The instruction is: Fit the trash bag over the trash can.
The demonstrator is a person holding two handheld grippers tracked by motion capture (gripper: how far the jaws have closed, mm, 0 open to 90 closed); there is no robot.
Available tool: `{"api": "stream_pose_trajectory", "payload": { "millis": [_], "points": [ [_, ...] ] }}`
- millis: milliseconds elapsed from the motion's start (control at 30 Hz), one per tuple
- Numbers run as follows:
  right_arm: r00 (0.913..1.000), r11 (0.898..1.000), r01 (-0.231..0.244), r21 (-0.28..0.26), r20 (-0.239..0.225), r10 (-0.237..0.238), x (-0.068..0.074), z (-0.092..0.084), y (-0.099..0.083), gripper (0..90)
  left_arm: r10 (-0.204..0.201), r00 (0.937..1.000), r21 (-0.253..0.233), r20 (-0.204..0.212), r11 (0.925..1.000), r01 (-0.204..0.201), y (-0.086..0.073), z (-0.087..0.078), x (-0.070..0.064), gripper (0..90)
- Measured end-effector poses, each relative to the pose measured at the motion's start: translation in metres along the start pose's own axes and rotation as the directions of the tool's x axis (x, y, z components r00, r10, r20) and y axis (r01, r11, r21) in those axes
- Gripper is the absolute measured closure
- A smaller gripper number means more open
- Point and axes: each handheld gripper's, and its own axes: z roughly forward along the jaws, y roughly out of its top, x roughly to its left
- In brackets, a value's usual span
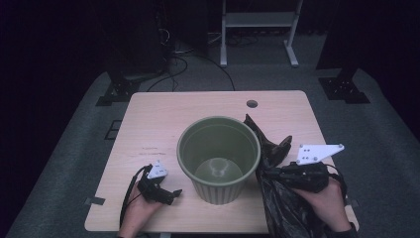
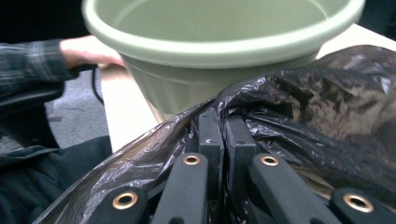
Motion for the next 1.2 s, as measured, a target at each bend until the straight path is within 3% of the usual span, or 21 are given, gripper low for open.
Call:
{"api": "stream_pose_trajectory", "payload": {
  "millis": [300,567,867,1033,1200],
  "points": [
    [0.9940,0.997,0.044,-0.061,-0.097,-0.050,0.007,-0.016,0.023,87.5,0.000,1.0000,-0.002,0.000,1.0000,0.000,0.000,0.000,0.000,0.0],
    [0.9863,0.993,0.076,-0.088,-0.140,-0.088,0.011,-0.016,0.047,87.4,0.000,1.0000,-0.002,-0.001,1.0000,0.000,0.000,0.000,0.000,0.0],
    [0.9675,0.988,0.117,-0.100,-0.213,-0.136,0.015,-0.009,0.081,87.4,0.000,1.0000,-0.002,-0.001,1.0000,0.000,0.000,0.000,0.000,0.0],
    [0.9526,0.985,0.119,-0.125,-0.265,-0.149,0.012,0.001,0.099,87.4,0.000,1.0000,-0.002,0.000,1.0000,0.000,0.000,0.000,0.000,0.0],
    [0.9440,0.983,0.124,-0.134,-0.289,-0.159,0.011,0.014,0.114,87.4,0.000,1.0000,-0.002,0.000,1.0000,0.000,0.000,0.000,0.000,0.0]
  ]
}}
